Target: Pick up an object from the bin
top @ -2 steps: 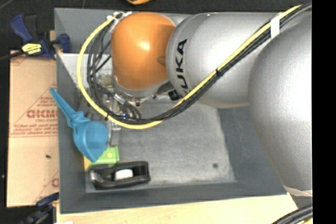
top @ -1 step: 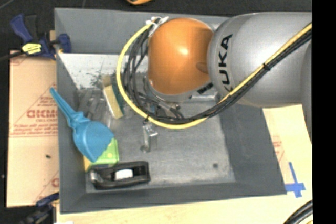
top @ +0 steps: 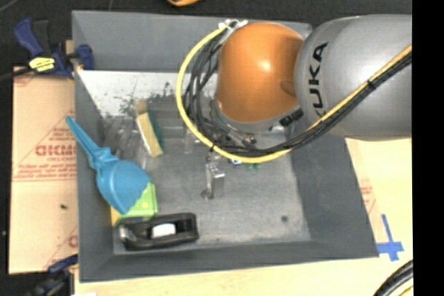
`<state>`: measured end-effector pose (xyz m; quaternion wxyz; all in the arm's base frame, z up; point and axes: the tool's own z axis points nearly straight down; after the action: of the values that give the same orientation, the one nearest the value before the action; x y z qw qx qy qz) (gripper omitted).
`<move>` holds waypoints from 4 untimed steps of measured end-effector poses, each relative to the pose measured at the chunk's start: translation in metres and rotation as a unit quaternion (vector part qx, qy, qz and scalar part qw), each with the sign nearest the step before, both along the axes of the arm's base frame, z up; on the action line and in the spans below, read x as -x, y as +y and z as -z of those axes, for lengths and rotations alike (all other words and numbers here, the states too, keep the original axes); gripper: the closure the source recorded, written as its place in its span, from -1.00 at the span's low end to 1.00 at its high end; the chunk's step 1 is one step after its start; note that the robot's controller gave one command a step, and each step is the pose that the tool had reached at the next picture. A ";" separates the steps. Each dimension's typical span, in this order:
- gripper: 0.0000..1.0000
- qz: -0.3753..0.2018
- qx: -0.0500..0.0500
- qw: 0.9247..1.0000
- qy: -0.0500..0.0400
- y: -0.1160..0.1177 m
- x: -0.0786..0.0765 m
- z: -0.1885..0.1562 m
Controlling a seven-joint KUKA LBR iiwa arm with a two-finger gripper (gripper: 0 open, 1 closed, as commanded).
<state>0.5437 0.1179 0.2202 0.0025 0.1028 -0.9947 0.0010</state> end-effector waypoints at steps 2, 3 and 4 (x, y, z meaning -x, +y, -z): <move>-1.00 -0.103 0.001 0.995 -0.004 0.000 -0.082 0.086; -1.00 -0.113 0.000 0.994 -0.009 0.036 -0.112 0.035; -1.00 -0.107 -0.001 0.994 -0.008 0.016 -0.043 0.052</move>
Offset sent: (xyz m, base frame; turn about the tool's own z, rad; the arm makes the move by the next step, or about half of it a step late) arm 0.0496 -0.0539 0.0262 -0.0242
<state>0.5865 0.1342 0.1684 -0.0061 0.2084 -0.9780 0.0015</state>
